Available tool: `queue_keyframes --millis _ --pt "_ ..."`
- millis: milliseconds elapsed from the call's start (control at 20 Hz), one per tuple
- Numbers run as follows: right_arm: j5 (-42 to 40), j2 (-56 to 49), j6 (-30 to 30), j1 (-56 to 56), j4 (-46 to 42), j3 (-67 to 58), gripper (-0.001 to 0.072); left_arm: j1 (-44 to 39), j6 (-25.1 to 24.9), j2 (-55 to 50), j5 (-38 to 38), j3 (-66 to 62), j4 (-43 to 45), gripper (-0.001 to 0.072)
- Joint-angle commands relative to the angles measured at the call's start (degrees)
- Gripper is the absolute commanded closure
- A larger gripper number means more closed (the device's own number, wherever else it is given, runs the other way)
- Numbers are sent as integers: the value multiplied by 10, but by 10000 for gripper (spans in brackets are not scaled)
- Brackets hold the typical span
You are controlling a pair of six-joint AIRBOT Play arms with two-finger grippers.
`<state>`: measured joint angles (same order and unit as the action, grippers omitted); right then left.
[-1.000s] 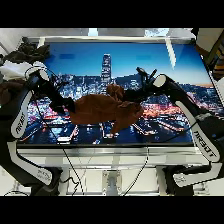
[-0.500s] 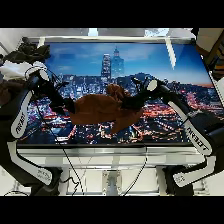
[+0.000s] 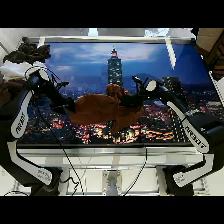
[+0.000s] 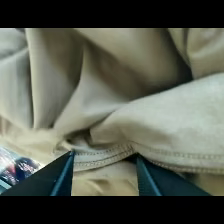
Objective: Fold the shirts.
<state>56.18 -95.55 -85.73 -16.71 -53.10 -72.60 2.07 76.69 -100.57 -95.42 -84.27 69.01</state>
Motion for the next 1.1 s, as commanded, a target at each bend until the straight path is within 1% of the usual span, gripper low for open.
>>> queue_keyframes --millis 0,50,100,200,250,300,400,500,600,700,800,850,900,950,1000,1050 --pt "-20 -19 2 -1 45 0 274 0 -1 0 -1 0 0 20" --pt "-25 -23 2 0 45 0 279 0 -1 0 -1 0 0 20" --pt "-31 -23 4 0 40 0 352 0 -1 0 -2 0 0 20" --pt "-39 -23 27 0 38 0 588 0 -1 0 -2 0 0 20" --pt "-41 -23 34 0 37 0 663 0 -1 0 -2 0 0 20" --pt "-41 -23 35 1 31 0 683 0 -1 0 -2 0 0 20" --pt "-33 -21 35 5 -4 -2 684 0 1 0 -3 0 0 20" --pt "-7 -5 30 22 -74 -2 685 0 2 0 -3 0 0 21" --pt "23 30 -1 49 -176 -2 685 0 3 0 -2 0 0 20" --pt "43 72 -16 79 -244 -2 687 0 10 0 -2 0 0 20" --pt "45 104 -15 113 -252 -2 686 0 24 0 -3 0 0 21" --pt "55 112 -15 127 -222 -2 684 0 31 0 -2 0 0 20" --pt "71 113 -7 139 -165 -1 618 0 31 0 0 0 0 21" --pt "81 110 30 144 -93 3 356 0 31 0 6 0 0 20" --pt "78 110 62 142 -33 11 285 0 31 0 9 0 0 20" --pt "69 110 87 135 18 19 285 0 35 0 7 0 -1 20"
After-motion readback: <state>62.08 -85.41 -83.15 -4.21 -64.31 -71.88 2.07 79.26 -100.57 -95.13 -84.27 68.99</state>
